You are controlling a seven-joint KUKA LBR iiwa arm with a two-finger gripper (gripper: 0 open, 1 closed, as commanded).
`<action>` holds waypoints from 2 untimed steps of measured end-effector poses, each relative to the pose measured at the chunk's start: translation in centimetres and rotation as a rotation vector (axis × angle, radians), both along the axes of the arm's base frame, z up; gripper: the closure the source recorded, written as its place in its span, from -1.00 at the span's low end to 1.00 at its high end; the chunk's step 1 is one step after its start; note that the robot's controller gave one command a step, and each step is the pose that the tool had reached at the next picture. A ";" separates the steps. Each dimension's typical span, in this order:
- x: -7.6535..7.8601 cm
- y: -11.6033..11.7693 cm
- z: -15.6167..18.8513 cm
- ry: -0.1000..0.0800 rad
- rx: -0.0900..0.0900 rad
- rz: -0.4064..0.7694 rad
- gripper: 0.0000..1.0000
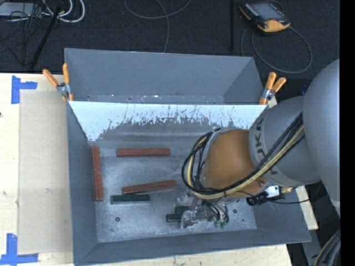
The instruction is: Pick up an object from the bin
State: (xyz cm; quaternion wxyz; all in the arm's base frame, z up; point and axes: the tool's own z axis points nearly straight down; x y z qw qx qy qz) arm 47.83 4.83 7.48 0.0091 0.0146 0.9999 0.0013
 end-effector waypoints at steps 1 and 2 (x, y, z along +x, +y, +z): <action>0.0 0.0 0.0 0.000 0.000 0.000 1.00; -0.1 0.0 0.3 0.004 0.000 -0.001 1.00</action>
Offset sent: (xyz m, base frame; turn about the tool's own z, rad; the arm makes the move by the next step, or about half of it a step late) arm 0.0001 -0.0002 0.0513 0.0000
